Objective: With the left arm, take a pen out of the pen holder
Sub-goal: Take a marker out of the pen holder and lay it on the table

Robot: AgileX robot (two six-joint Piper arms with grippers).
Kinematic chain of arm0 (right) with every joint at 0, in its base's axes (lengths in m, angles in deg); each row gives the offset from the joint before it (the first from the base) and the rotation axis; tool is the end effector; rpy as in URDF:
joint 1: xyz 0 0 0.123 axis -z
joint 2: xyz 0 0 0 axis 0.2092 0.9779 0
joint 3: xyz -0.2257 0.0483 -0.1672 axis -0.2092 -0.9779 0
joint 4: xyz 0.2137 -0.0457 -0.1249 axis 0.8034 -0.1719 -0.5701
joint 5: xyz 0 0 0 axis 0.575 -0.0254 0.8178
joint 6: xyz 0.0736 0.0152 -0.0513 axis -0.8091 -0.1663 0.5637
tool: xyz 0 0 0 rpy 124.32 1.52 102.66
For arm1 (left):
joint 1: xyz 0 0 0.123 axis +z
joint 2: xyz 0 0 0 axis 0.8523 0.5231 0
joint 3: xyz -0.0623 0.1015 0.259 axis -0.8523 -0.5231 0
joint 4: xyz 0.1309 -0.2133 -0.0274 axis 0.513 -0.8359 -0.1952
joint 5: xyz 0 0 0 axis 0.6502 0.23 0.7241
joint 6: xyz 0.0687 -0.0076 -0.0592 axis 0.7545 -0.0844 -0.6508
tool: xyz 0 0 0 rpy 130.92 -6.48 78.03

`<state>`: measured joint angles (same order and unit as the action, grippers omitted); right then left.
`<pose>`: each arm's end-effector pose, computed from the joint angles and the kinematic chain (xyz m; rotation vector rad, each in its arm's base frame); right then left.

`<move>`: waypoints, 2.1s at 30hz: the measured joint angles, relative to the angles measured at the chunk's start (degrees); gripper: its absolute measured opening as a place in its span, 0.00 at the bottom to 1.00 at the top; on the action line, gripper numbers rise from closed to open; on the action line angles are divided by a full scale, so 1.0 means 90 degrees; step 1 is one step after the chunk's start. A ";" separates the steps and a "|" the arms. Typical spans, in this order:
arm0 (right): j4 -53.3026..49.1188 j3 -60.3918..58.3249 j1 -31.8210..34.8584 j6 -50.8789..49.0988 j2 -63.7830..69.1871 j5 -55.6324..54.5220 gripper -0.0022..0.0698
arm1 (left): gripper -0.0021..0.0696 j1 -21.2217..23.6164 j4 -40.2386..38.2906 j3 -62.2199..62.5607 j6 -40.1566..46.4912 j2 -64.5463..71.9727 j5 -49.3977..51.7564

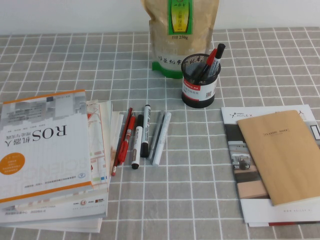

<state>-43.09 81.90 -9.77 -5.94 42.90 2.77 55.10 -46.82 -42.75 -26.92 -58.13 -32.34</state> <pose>0.0523 0.0208 0.1785 0.4116 1.7859 0.6354 0.0523 -0.0026 0.1707 0.0493 1.8802 -0.0374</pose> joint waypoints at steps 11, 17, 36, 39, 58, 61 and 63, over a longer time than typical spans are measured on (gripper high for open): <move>0.0000 0.0000 0.0000 0.0000 0.0000 0.0000 0.01 | 0.03 0.0000 0.0000 0.0000 0.0000 0.0000 0.0000; 0.0000 0.0000 0.0000 0.0000 0.0000 0.0000 0.01 | 0.03 0.0000 -0.0735 -0.0015 -0.0768 0.0000 -0.0852; 0.0000 0.0000 0.0000 0.0000 0.0000 -0.0009 0.01 | 0.03 0.0000 -0.2286 0.0037 -0.2647 -0.0012 -0.3400; 0.0000 0.0000 0.0000 0.0000 0.0000 -0.0009 0.01 | 0.03 0.0000 -0.1678 0.0495 -0.2518 0.0051 -0.1965; 0.0000 0.0000 0.0000 0.0000 0.0000 -0.0009 0.01 | 0.03 -0.0016 -0.1824 0.3000 0.0805 0.3579 -0.0845; 0.0000 0.0000 0.0000 0.0000 0.0000 -0.0009 0.01 | 0.03 -0.0246 -0.0899 0.2998 -0.0211 0.3893 -0.1265; 0.0000 0.0000 0.0000 0.0000 0.0000 -0.0009 0.01 | 0.03 -0.0533 -0.0085 0.3009 -0.1042 0.4090 -0.1699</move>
<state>-43.09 81.90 -9.77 -5.94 42.90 2.69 50.30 -47.59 -15.67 -36.29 -21.32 -47.63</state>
